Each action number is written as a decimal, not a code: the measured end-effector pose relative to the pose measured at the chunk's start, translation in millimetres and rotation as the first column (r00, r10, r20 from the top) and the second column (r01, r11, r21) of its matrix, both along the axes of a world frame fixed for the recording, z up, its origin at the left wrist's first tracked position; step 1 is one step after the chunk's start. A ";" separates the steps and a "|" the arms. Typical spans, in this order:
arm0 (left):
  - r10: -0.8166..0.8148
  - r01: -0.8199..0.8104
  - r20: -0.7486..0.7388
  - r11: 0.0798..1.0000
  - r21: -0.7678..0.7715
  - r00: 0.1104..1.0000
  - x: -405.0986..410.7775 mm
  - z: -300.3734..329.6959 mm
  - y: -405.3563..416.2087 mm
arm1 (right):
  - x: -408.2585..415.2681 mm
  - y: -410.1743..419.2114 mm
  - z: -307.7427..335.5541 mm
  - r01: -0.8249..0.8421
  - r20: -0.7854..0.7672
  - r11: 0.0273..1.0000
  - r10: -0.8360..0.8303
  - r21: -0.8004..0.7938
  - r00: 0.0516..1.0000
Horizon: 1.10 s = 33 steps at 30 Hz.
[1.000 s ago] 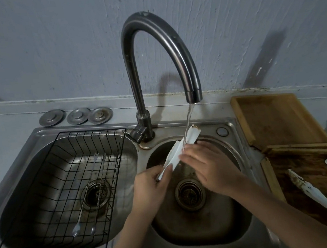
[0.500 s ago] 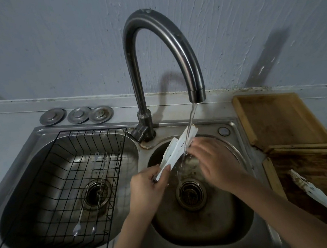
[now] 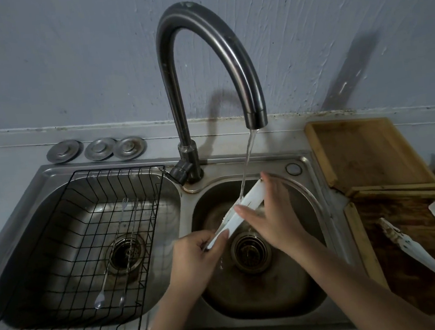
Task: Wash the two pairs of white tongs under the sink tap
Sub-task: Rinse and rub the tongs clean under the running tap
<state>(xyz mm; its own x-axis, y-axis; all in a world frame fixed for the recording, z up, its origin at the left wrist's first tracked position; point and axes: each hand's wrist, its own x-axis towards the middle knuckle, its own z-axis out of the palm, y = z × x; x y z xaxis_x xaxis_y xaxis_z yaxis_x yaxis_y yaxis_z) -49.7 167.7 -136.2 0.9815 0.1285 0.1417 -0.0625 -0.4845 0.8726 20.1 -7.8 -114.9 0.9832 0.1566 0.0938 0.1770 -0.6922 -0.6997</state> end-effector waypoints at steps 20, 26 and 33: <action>0.079 -0.098 0.147 0.987 0.129 0.986 3.7 -6.2 13.2 | 15.6 9.4 4.6 0.014 -0.190 0.863 0.095 0.505 0.977; 0.086 -0.090 0.155 0.996 0.019 0.984 2.8 -4.0 12.7 | 9.5 12.1 7.4 -0.045 -0.099 0.910 0.094 0.413 0.991; 0.039 -0.034 0.051 0.995 -0.098 0.998 -9.8 -10.3 16.6 | 19.4 6.2 13.9 0.190 -0.239 0.801 -0.061 0.567 0.969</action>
<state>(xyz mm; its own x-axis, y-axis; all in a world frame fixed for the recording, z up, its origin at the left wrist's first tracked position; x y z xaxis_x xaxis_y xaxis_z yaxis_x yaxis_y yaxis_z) -59.4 184.3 -146.5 0.9674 0.1795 0.1787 -0.0940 -0.4007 0.9114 39.4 -1.6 -101.0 0.9973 0.0100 -0.0727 -0.0704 -0.1492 -0.9863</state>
